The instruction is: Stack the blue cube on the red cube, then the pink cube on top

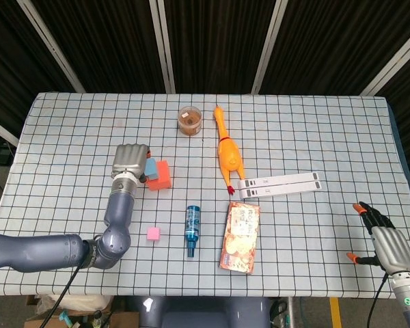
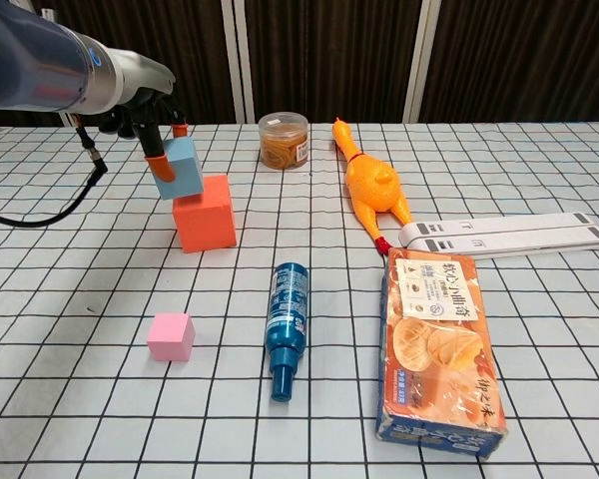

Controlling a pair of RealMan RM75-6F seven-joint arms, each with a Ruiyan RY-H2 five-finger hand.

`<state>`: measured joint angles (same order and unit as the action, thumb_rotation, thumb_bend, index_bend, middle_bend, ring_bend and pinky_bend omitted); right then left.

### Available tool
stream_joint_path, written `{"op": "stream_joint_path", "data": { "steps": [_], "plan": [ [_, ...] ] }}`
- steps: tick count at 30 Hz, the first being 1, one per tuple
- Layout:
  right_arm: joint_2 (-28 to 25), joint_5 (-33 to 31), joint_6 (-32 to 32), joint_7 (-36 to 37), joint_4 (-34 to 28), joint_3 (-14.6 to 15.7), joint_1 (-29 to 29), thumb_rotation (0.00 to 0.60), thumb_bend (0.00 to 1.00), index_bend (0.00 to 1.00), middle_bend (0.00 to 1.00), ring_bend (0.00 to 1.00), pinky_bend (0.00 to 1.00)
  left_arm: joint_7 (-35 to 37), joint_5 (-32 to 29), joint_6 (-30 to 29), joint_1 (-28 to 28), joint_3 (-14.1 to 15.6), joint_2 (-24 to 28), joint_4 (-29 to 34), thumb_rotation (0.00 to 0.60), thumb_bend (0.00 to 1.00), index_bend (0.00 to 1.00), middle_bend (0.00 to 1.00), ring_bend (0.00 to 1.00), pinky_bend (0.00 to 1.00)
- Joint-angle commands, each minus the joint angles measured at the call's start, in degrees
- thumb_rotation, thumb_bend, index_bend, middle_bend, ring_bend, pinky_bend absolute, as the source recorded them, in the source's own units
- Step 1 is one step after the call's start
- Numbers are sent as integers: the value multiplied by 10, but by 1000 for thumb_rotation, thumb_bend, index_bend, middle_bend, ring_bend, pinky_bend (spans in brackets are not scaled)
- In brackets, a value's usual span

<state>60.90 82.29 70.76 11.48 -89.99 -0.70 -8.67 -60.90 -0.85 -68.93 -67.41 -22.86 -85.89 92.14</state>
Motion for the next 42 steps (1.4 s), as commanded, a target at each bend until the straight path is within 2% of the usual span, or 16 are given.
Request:
{"op": "stream_joint_path", "data": {
  "steps": [1,42],
  "plan": [
    [1,-1,-2,-1,1,0,-1,600,41,85,36,70,127,3,1,3,-1,0,-1,-3,600,421,536,951,808,810],
    [1,-5,-7,-3,0,0,-2,600,41,85,36,70,127,10,-4,13,-13,9,-10,-25,600,422,512,951,803,807]
  ]
}}
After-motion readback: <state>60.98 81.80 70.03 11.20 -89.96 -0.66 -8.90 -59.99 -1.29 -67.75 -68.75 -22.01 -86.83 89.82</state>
